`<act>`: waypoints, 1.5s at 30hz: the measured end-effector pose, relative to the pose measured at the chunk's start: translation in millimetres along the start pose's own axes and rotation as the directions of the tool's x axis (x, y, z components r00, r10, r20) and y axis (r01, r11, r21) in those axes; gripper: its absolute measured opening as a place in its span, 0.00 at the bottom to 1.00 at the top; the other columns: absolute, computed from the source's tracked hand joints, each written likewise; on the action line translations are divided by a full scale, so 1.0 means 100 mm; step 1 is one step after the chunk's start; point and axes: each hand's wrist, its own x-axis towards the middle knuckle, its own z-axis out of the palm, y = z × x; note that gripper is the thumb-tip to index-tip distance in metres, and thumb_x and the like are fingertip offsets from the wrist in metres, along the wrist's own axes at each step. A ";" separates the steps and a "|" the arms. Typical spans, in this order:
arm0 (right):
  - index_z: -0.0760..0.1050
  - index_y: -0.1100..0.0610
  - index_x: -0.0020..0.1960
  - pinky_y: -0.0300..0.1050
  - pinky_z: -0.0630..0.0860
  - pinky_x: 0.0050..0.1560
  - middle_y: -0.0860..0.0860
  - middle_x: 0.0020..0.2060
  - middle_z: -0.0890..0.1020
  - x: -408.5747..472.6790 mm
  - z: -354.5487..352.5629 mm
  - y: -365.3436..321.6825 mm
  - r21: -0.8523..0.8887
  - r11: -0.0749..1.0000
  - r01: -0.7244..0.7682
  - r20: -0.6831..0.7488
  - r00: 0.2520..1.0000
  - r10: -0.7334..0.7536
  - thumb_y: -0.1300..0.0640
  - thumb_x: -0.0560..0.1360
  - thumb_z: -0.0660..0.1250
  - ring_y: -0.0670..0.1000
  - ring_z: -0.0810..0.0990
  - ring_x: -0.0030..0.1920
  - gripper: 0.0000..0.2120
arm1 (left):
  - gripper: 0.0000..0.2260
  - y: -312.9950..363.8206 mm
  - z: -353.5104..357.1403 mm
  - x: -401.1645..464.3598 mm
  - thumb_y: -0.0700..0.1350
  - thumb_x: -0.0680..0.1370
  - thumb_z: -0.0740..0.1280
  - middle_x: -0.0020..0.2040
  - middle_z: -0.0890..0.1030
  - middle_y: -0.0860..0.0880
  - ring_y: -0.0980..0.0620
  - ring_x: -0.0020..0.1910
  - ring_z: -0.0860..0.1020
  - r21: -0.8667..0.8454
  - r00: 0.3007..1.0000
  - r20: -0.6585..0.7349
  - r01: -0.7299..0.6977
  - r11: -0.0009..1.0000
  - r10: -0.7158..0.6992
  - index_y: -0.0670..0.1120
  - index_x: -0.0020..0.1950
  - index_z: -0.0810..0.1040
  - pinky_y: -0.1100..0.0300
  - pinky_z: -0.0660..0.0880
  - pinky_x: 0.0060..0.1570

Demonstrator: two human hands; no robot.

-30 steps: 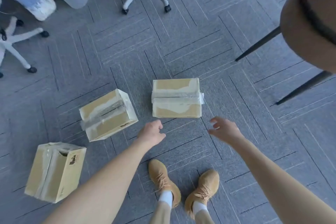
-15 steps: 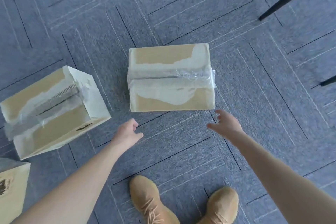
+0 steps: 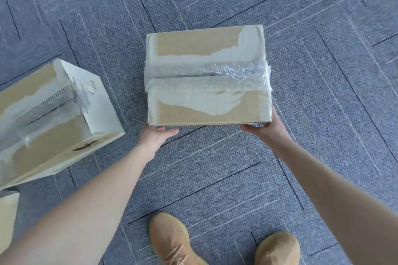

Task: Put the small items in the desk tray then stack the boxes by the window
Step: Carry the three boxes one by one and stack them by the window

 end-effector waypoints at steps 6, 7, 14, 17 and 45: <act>0.70 0.48 0.69 0.46 0.77 0.53 0.43 0.53 0.82 -0.10 -0.06 -0.20 -0.080 0.995 0.067 0.007 0.998 -0.067 0.56 0.63 0.82 0.45 0.79 0.53 0.38 | 0.21 0.10 -0.17 -0.15 0.53 0.64 0.80 0.54 0.85 0.52 0.51 0.62 0.79 -0.003 0.993 0.067 -0.095 0.995 0.095 0.47 0.54 0.85 0.51 0.62 0.73; 0.71 0.49 0.69 0.49 0.78 0.54 0.45 0.54 0.83 -0.15 -0.09 -0.25 -0.100 0.993 0.067 0.015 0.998 -0.066 0.54 0.63 0.81 0.48 0.80 0.54 0.37 | 0.20 0.12 -0.23 -0.24 0.54 0.62 0.80 0.53 0.86 0.52 0.51 0.62 0.79 -0.004 0.989 0.096 -0.117 0.993 0.117 0.48 0.50 0.86 0.50 0.63 0.74; 0.74 0.55 0.58 0.61 0.81 0.58 0.52 0.54 0.84 -0.84 -0.30 -0.74 0.048 0.997 -0.060 0.149 0.987 0.052 0.51 0.59 0.76 0.58 0.82 0.58 0.30 | 0.33 0.34 -0.65 -0.98 0.58 0.51 0.80 0.52 0.86 0.49 0.48 0.56 0.82 -0.013 0.975 0.208 -0.079 0.997 0.080 0.44 0.51 0.85 0.45 0.73 0.67; 0.74 0.56 0.58 0.60 0.82 0.56 0.52 0.53 0.85 -1.28 -0.54 -1.15 0.051 0.997 -0.062 0.130 0.990 0.055 0.48 0.57 0.77 0.56 0.82 0.57 0.32 | 0.29 0.63 -0.90 -1.48 0.52 0.61 0.81 0.53 0.85 0.49 0.52 0.54 0.82 -0.025 0.970 0.223 -0.096 0.995 0.099 0.42 0.58 0.81 0.52 0.80 0.55; 0.77 0.44 0.58 0.53 0.81 0.51 0.43 0.47 0.86 -8.12 -4.29 -5.78 -0.002 0.787 0.616 -0.774 0.498 -0.392 0.45 0.57 0.83 0.51 0.84 0.51 0.31 | 0.24 5.39 -2.90 -8.92 0.53 0.58 0.84 0.46 0.87 0.51 0.50 0.49 0.85 -0.309 0.156 0.362 -0.910 0.276 0.919 0.49 0.51 0.86 0.54 0.83 0.45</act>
